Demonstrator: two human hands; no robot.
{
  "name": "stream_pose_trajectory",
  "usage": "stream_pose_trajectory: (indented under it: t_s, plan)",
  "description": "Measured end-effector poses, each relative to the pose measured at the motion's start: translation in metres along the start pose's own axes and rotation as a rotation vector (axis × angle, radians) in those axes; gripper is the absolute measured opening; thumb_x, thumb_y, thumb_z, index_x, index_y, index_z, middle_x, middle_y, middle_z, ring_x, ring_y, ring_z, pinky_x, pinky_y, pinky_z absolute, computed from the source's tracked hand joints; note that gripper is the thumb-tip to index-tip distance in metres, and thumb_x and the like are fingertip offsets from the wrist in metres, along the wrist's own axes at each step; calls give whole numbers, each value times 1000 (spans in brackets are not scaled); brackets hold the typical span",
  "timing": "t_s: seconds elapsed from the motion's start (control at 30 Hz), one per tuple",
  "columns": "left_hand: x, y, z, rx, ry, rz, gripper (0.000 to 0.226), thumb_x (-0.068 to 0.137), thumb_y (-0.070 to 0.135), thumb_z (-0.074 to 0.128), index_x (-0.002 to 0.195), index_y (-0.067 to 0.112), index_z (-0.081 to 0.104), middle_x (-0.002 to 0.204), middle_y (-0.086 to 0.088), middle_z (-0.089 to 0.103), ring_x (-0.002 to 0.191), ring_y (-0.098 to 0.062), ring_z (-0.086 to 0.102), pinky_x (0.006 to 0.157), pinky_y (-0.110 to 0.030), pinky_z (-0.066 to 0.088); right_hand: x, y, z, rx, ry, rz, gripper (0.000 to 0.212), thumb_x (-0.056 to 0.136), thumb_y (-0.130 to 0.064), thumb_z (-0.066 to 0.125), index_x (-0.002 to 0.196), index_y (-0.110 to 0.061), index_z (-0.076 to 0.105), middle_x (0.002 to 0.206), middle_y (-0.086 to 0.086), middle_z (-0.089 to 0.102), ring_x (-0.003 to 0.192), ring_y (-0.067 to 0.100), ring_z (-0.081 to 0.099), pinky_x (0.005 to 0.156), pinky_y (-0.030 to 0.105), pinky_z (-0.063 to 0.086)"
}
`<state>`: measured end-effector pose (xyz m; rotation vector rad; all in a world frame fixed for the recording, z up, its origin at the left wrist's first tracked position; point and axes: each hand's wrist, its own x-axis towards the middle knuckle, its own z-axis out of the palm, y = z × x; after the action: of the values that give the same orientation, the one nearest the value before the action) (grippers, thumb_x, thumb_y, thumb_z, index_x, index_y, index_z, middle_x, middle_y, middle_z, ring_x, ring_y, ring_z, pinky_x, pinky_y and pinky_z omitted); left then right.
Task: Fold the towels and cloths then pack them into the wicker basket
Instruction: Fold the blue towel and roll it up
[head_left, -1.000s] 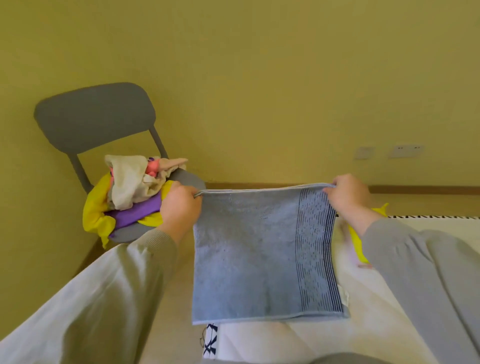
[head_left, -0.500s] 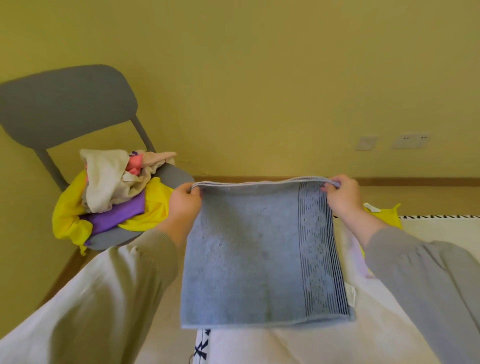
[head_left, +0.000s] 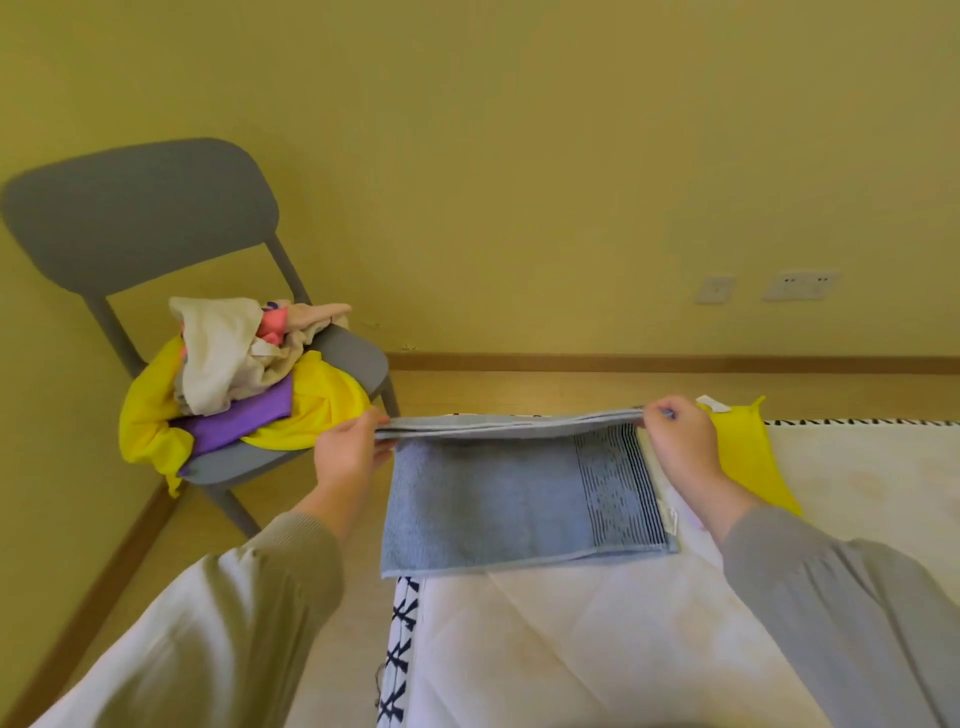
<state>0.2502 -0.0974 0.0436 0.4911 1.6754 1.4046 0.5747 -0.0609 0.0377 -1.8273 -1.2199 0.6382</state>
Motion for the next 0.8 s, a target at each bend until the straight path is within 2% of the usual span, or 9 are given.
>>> stream_pose_trajectory:
  t_s: [0.1, 0.17, 0.23, 0.3, 0.37, 0.5, 0.57, 0.67, 0.8]
  plan:
    - [-12, -25, -14, 63, 20, -21, 7, 88, 7, 64, 93, 4, 68, 100, -16, 63, 86, -29, 63, 76, -34, 54, -22, 22, 1, -16, 19, 35, 22, 86, -6, 52, 69, 7, 57, 65, 18, 52, 75, 20, 45, 56, 33, 26]
    - [-20, -45, -20, 99, 7, -66, 11, 90, 2, 60, 85, 8, 68, 106, -17, 61, 90, -31, 61, 70, -32, 53, -39, 35, 4, -142, 19, 56, 22, 86, -2, 51, 67, 1, 61, 66, 19, 57, 71, 26, 49, 54, 32, 28]
    - [-27, -62, -23, 110, 1, -116, 21, 90, -4, 55, 81, 10, 68, 115, -21, 58, 92, -32, 58, 69, -32, 53, -53, 44, 7, -200, 53, 95, 19, 86, 3, 52, 83, 3, 70, 87, 23, 67, 82, 35, 59, 63, 29, 37]
    - [-32, -73, -25, 113, 7, -141, 27, 90, -8, 51, 81, 11, 68, 122, -21, 55, 94, -31, 56, 71, -33, 53, -63, 48, 10, -144, 109, 190, 22, 83, 8, 54, 99, 7, 69, 107, 23, 66, 100, 37, 60, 76, 30, 42]
    - [-35, -77, -28, 104, 1, -132, 31, 90, -9, 48, 81, 11, 69, 124, -20, 54, 95, -30, 55, 70, -32, 53, -67, 48, 13, -87, 162, 255, 28, 82, 11, 54, 107, 7, 65, 115, 25, 61, 105, 39, 58, 83, 33, 45]
    - [-42, -80, -35, 178, -42, -86, 34, 90, -10, 44, 83, 12, 70, 117, -13, 54, 87, -24, 57, 61, -25, 50, -72, 53, 17, -122, 200, 210, 27, 80, 12, 53, 104, 6, 65, 116, 27, 57, 104, 41, 56, 87, 37, 45]
    - [-45, -87, -40, 249, -71, -88, 34, 90, -10, 43, 87, 11, 70, 113, -9, 54, 81, -20, 57, 61, -25, 50, -74, 60, 17, -162, 167, 213, 25, 80, 12, 54, 101, 8, 66, 114, 29, 59, 102, 41, 58, 87, 37, 45]
    - [-46, -101, -45, 324, -104, -95, 39, 88, -12, 42, 80, 15, 68, 101, -7, 59, 73, -21, 59, 65, -28, 53, -75, 69, 16, -254, 70, 232, 25, 81, 10, 55, 103, 10, 67, 114, 29, 61, 103, 40, 60, 89, 37, 45]
    - [-48, -104, -47, 372, -106, -60, 39, 84, -14, 42, 78, 15, 68, 83, -5, 61, 66, -20, 56, 66, -33, 53, -77, 69, 18, -322, 52, 176, 26, 84, 9, 54, 108, 10, 64, 121, 29, 52, 102, 42, 58, 90, 36, 44]
